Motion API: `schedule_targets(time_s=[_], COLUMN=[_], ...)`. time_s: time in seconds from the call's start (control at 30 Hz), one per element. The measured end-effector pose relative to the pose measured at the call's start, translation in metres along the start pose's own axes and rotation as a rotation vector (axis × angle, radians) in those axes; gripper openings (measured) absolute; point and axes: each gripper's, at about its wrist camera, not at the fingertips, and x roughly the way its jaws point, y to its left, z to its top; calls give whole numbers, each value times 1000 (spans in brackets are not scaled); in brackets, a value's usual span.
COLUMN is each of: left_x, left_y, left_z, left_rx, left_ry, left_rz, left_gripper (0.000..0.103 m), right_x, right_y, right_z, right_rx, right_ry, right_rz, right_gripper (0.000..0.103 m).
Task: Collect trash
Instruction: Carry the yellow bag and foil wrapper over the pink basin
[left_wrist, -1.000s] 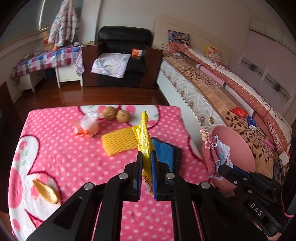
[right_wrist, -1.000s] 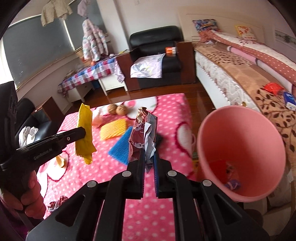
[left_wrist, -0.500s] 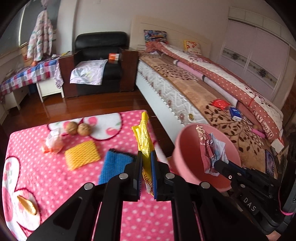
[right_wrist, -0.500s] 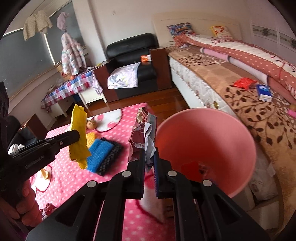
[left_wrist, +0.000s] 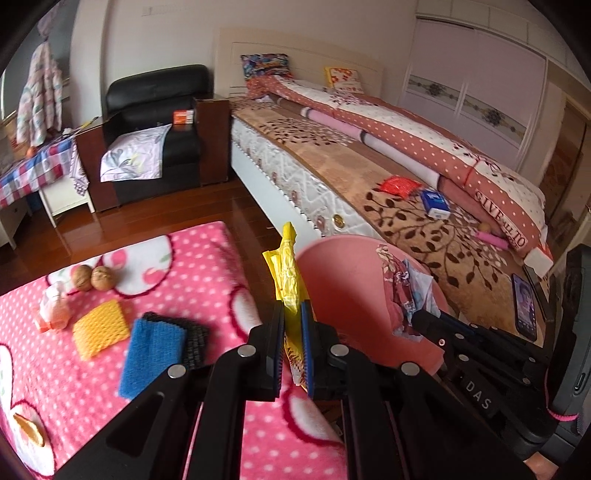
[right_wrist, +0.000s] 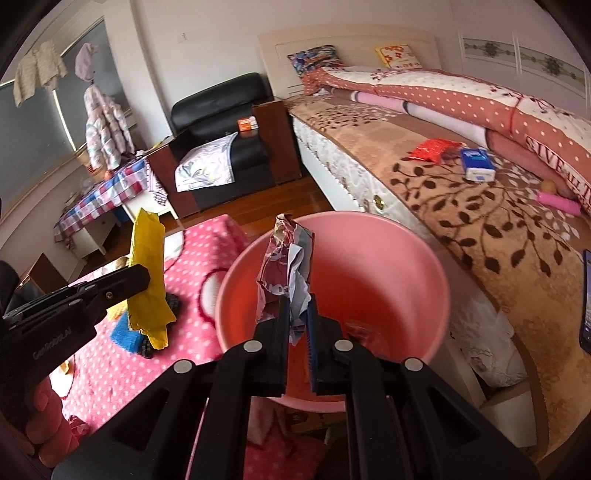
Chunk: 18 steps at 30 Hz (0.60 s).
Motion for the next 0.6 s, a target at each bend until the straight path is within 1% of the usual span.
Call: schedule_targets(time_s=[0.13, 0.3, 0.6], left_x=[9, 20, 41], left_y=[-13, -25, -43], left_z=[2, 2, 0], left_rx=[20, 27, 60], left_ry=[9, 24, 64], left_rz=[-24, -75, -82], left_gripper=[8, 8, 8], right_x=[3, 8, 16], right_y=[-11, -21, -34], right_z=[-2, -3, -5], right_rx=[10, 24, 41], right_ry=[5, 9, 24], right_rz=[-13, -29, -41], right_gripper=[9, 9, 9])
